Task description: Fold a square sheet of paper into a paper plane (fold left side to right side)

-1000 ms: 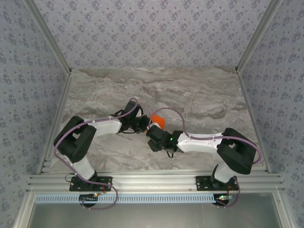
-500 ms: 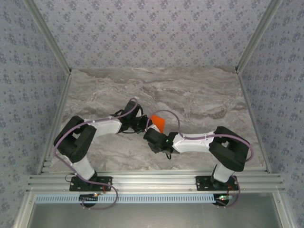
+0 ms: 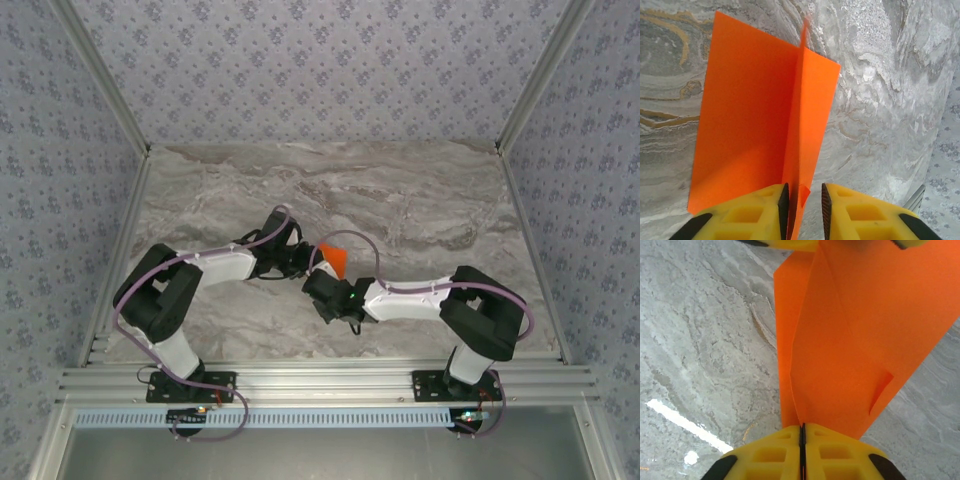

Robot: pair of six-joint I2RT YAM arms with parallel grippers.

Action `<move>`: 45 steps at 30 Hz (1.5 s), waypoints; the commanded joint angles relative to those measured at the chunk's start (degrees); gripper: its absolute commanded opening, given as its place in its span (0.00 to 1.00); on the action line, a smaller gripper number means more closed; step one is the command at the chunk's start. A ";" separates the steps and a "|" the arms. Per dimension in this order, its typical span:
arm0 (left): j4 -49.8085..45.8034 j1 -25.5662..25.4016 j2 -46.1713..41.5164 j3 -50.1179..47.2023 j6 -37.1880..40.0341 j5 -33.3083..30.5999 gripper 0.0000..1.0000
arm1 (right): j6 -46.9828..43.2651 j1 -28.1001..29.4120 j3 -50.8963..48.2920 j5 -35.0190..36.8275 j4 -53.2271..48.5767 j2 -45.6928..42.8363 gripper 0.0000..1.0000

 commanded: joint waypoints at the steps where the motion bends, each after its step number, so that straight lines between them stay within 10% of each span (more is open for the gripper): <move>1: -2.27 0.62 -2.45 1.17 1.46 0.34 0.33 | 1.23 -1.03 -1.20 -1.76 0.86 -1.49 0.06; 12: -7.57 4.00 -13.65 -2.29 5.57 -2.30 0.60 | 2.57 -7.17 -9.35 -17.89 13.25 -5.91 0.01; 35: -0.42 0.38 -2.68 -2.30 4.02 1.37 0.32 | 10.65 -20.65 -19.73 -42.04 31.81 -7.29 0.00; 45: 0.04 -1.79 2.09 1.91 3.82 2.02 0.39 | 11.65 -21.97 -21.62 -42.87 33.54 -7.02 0.00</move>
